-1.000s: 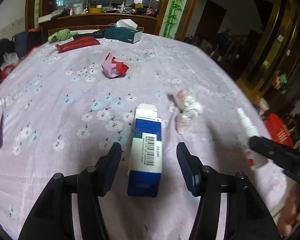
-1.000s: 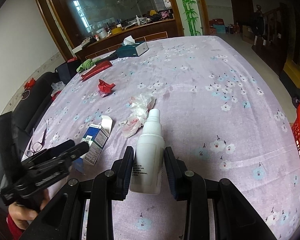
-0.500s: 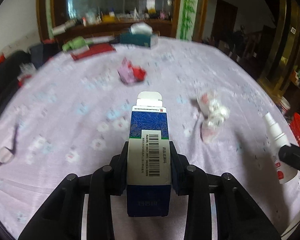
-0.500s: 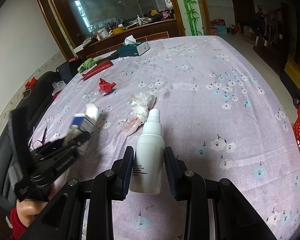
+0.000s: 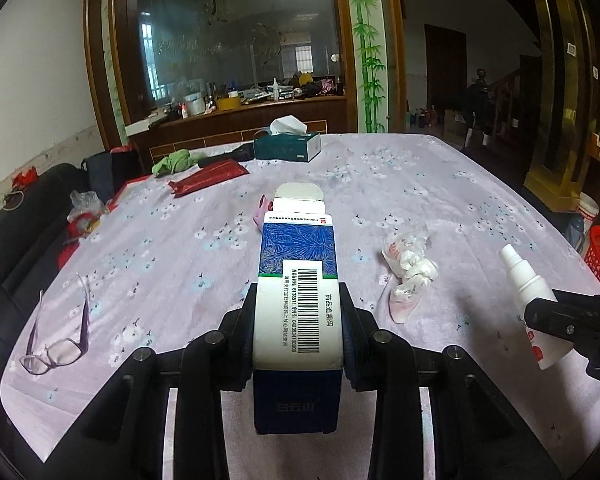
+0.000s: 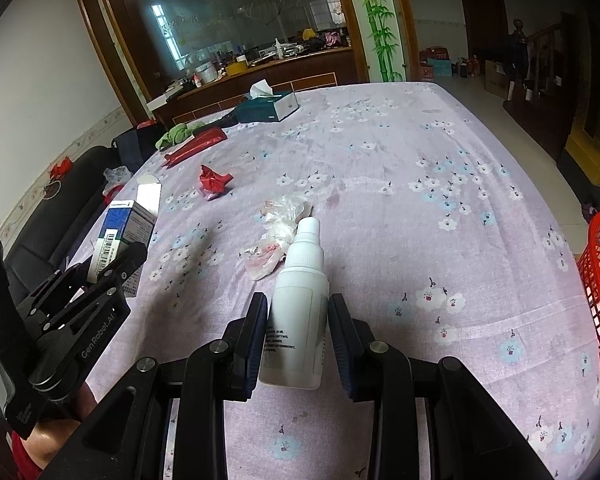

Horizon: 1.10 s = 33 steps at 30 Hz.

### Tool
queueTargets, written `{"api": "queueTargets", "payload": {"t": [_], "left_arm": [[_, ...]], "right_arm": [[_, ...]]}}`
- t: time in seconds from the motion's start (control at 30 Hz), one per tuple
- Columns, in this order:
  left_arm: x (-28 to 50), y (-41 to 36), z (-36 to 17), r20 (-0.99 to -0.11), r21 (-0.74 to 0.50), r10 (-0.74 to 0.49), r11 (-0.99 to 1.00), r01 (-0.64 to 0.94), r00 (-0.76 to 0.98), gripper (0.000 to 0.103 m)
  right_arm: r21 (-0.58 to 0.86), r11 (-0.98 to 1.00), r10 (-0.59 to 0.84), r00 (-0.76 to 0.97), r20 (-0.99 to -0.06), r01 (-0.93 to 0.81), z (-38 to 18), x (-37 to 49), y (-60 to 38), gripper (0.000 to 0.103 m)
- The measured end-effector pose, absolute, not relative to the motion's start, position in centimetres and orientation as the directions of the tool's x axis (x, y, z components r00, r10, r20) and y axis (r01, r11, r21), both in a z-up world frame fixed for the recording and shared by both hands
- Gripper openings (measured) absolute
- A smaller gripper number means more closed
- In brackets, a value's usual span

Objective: Collect trash
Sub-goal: 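Hold the medicine box and spray bottle above the table with both tools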

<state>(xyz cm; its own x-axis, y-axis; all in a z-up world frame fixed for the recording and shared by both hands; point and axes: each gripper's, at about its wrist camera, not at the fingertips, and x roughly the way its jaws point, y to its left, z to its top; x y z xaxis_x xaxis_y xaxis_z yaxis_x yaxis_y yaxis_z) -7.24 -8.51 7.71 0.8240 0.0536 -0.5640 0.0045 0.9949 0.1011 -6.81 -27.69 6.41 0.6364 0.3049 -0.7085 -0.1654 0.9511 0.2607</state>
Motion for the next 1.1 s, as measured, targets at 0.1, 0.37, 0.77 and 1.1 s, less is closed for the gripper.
{"api": "queueTargets", "payload": {"t": [0.1, 0.37, 0.77, 1.1], "left_arm": [[-7.4, -8.6, 7.9, -0.557, 0.109, 0.057, 0.994, 0.005, 0.829, 0.033], [-7.7, -8.8, 7.8, -0.552, 0.117, 0.062, 0.993, 0.004, 0.832, 0.033], [-7.9, -8.7, 7.7, -0.566, 0.100, 0.040, 0.995, 0.020, 0.824, 0.033], [-7.3, -9.1, 7.2, -0.641, -0.056, -0.158, 0.986, 0.160, 0.751, 0.033]], "right_arm": [[0.259, 0.952, 0.303, 0.638, -0.707, -0.166, 6.5, -6.9, -27.6, 0.033], [0.258, 0.952, 0.303, 0.638, -0.708, -0.166, 6.5, -6.8, -27.6, 0.033], [0.261, 0.953, 0.298, 0.640, -0.708, -0.155, 6.3, -6.9, -27.9, 0.033], [0.283, 0.955, 0.270, 0.661, -0.700, -0.090, 6.4, -7.2, -30.6, 0.033]]}}
